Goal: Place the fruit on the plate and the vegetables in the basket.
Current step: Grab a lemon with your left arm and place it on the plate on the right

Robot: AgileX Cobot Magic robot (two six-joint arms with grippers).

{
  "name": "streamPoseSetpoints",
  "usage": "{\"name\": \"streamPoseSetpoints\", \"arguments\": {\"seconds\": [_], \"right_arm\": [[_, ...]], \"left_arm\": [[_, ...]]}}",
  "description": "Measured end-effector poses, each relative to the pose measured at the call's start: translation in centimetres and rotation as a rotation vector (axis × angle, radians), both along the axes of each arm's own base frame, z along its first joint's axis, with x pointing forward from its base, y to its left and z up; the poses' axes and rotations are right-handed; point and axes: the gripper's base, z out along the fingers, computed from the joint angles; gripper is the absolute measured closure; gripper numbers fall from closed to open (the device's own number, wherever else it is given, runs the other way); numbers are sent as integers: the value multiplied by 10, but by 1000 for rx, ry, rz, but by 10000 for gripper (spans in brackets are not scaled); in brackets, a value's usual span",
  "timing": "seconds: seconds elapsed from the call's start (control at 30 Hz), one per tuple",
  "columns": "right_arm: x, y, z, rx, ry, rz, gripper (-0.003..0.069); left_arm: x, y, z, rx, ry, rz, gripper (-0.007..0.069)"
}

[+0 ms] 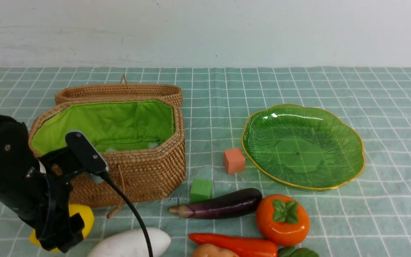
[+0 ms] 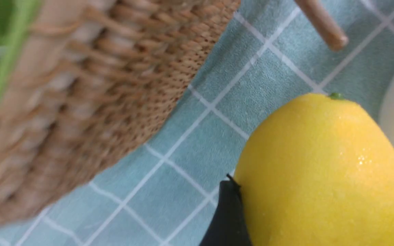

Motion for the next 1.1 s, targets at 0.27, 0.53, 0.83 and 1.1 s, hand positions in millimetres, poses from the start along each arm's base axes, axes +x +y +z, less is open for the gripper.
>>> {"name": "streamPoseSetpoints", "arguments": {"seconds": [0.27,0.53,0.83,1.1], "right_arm": [[0,0,0,0,0,0,418],[0,0,0,-1,0,0,418],[0,0,0,-3,0,0,418],[0,0,0,-3,0,0,418]], "left_arm": [[-25,5,44,-44,-141,5,68],[-14,-1,105,-132,-286,18,68],[33,-32,153,-278,-274,-37,68],[75,-133,151,-369,-225,-231,69]]}}
